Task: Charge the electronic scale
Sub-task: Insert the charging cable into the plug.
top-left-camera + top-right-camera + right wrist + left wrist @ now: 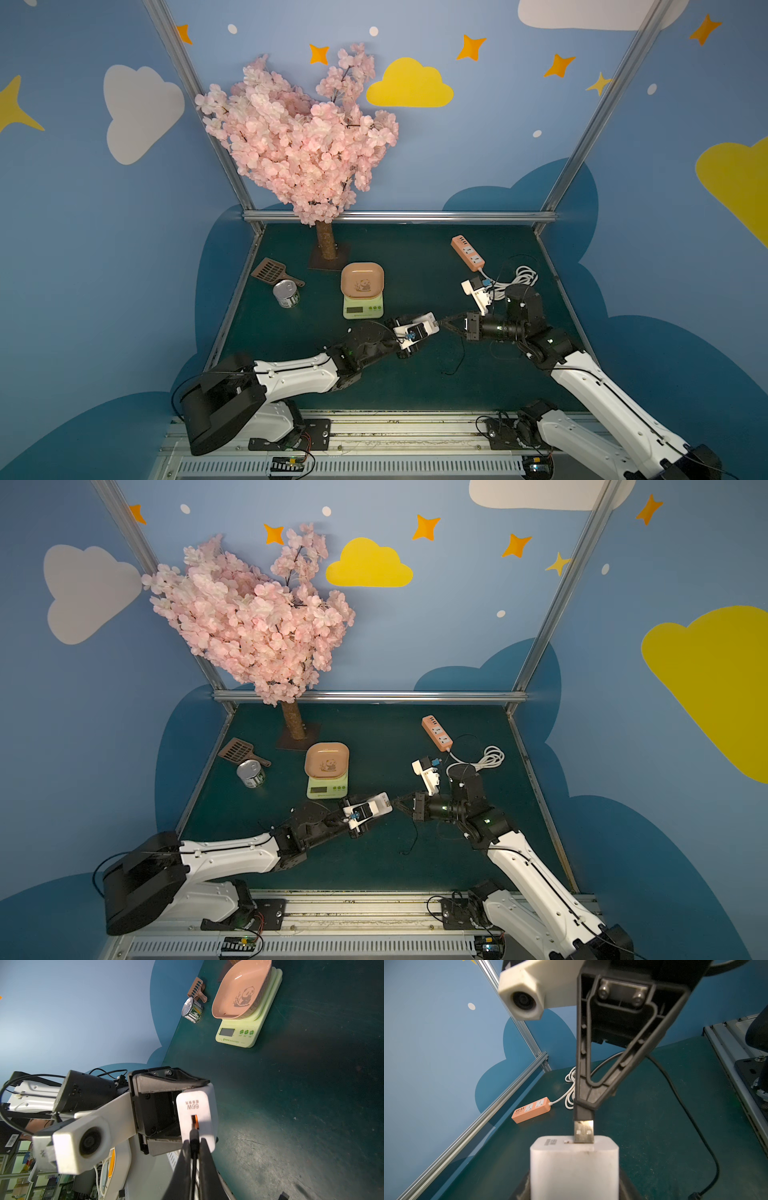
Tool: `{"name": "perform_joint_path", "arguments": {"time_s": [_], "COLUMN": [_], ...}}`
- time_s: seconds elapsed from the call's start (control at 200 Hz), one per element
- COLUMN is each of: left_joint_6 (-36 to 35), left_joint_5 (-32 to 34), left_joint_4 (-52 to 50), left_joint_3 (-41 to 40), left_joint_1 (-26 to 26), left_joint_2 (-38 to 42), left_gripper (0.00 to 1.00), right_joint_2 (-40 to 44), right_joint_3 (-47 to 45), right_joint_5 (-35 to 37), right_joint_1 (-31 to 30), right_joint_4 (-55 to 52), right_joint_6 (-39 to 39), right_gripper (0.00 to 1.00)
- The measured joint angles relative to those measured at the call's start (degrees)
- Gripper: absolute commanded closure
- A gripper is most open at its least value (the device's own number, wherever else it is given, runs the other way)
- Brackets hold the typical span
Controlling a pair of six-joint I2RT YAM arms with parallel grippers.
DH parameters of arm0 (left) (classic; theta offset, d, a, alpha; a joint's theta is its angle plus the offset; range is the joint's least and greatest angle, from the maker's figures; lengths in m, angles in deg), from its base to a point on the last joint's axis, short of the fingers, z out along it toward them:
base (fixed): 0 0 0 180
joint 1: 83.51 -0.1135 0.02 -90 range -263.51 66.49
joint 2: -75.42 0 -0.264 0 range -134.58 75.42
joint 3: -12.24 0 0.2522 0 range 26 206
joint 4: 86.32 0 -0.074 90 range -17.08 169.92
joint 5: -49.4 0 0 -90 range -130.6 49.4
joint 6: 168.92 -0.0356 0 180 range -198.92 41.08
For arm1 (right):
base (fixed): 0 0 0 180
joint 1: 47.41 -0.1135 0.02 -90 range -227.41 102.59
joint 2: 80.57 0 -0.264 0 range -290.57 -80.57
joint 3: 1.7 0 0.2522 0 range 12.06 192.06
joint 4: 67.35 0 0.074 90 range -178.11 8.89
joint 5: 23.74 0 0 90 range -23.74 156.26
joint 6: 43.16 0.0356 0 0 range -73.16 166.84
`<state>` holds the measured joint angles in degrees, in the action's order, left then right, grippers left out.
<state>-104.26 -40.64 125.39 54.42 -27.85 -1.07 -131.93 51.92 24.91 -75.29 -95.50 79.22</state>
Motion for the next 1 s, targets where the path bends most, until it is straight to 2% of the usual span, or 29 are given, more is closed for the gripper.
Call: {"name": "perform_joint_path", "arguments": {"time_s": [0.491, 1.001], "left_joint_6": [0.0, -0.2], "left_joint_5": [-1.3, -1.5], "left_joint_4": [-0.7, -1.4], "left_joint_3": [0.1, 1.6], "left_joint_1": [0.0, 0.0], "left_joint_2": [0.0, -1.5], "left_gripper": [0.75, 0.75], "right_joint_2": [-0.1, 1.3], "right_joint_3": [1.1, 1.4], "right_joint_5": [4.7, 5.4], "right_joint_1": [-0.8, -2.4], "right_joint_4": [-2.0, -2.6], "right_joint_6": [-1.2, -1.3], "right_gripper": [1.0, 1.0]}}
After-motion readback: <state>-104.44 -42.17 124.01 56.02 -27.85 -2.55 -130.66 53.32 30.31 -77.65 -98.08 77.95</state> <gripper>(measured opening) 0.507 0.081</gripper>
